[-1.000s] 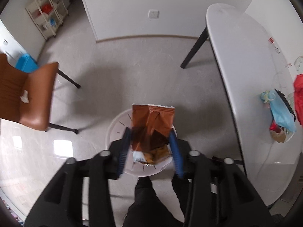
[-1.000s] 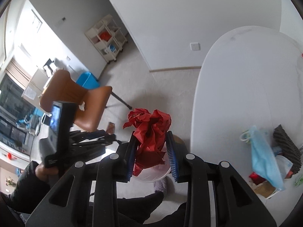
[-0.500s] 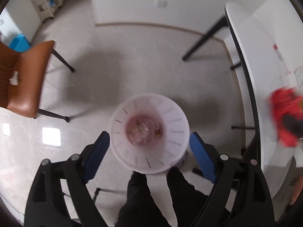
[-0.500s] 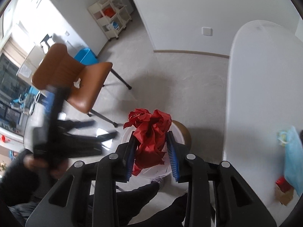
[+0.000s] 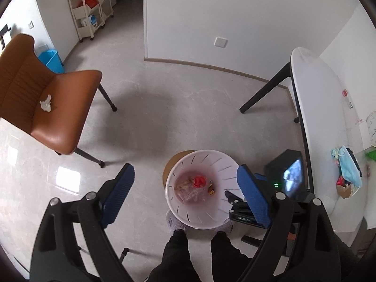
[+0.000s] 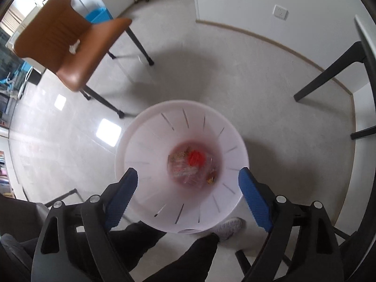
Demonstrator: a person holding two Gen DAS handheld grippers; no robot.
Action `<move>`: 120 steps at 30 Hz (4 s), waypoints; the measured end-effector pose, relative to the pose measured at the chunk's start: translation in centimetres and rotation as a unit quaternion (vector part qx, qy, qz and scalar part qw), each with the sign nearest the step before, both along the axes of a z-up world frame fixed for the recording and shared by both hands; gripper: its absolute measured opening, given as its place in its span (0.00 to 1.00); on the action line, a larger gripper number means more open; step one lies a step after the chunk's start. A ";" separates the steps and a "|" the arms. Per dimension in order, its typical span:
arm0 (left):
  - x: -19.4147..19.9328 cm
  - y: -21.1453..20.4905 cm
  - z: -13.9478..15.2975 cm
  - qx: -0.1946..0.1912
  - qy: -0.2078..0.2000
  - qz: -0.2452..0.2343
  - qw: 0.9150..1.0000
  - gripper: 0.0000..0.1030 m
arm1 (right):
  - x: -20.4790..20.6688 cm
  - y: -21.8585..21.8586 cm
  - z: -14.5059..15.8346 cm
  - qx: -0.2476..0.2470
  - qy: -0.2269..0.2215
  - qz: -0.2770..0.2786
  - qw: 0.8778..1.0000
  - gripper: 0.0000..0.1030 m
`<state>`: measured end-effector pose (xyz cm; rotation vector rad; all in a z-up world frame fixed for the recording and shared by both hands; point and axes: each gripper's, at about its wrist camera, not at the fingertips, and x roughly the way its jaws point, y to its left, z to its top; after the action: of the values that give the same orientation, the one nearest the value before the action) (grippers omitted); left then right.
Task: Collect trash
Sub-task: 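Carry both items over the white bin and open both tools to drop them, then move both tools back over the table toward the crumpled papers, then grasp the crumpled newspaper ball with the right tool while the left tool grasps green crumpled paper, then carry both paper balls over the white bin and open both tools to drop them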
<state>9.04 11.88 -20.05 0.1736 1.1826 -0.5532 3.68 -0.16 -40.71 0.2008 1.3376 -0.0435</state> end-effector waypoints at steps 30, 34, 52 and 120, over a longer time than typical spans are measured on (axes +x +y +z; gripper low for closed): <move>-12.1 -15.7 9.4 -0.037 -0.103 -0.150 0.983 0.92 | -22.2 -14.4 28.2 -0.082 -0.235 -0.230 0.941 0.98; -13.8 -17.9 9.4 -0.036 -0.105 -0.182 0.977 0.92 | -25.2 -16.0 27.5 -0.080 -0.230 -0.257 0.935 0.98; -22.8 -29.6 9.6 -0.012 -0.125 -0.326 0.937 0.92 | -37.4 -32.9 20.0 -0.081 -0.174 -0.465 0.864 0.97; -34.6 -45.1 7.4 0.000 -0.040 -0.369 0.929 0.30 | -48.6 -38.3 23.8 -0.028 -0.232 -0.499 0.834 0.35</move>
<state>-25.58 -33.17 -12.69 0.6507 1.0143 -1.1928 -44.96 -38.50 -16.91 0.7967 0.6225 -0.8657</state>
